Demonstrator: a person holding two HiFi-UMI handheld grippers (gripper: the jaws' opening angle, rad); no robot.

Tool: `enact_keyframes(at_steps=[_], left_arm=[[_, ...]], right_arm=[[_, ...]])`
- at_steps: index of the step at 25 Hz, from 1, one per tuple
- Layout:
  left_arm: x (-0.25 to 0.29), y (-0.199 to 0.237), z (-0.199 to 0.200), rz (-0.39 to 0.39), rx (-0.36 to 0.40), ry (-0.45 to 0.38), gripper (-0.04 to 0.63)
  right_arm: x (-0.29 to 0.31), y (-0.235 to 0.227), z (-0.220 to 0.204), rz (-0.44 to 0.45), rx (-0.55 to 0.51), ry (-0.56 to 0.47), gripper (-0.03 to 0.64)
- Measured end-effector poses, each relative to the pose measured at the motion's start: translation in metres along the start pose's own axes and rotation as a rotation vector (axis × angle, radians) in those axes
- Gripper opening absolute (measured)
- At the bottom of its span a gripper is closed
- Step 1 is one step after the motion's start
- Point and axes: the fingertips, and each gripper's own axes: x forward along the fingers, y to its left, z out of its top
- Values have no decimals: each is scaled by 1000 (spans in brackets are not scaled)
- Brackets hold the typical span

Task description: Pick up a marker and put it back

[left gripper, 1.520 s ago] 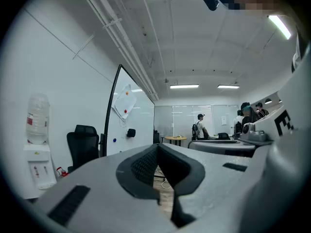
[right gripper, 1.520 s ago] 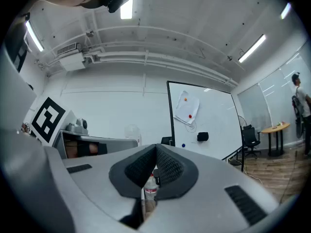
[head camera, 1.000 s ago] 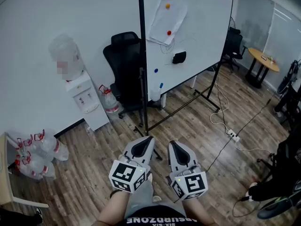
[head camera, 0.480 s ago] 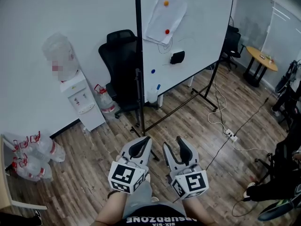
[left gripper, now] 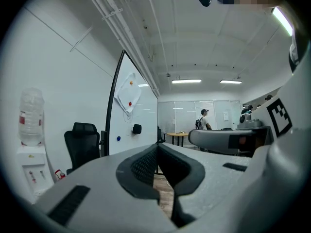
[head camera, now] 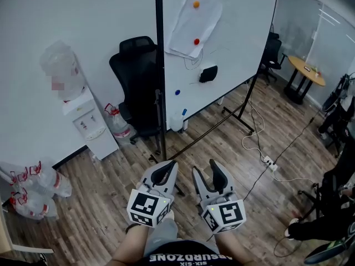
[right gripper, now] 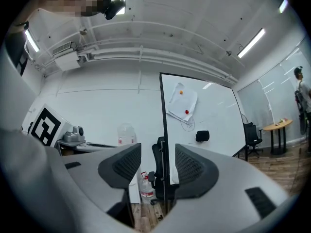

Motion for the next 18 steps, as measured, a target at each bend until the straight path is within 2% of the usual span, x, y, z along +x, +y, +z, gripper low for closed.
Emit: enact_keyframes(at_steps=[18], left_arm=[[72,84,-7,-14,-41,20,8]], right_arm=[[109,-31,-19,-19,11,44,195]])
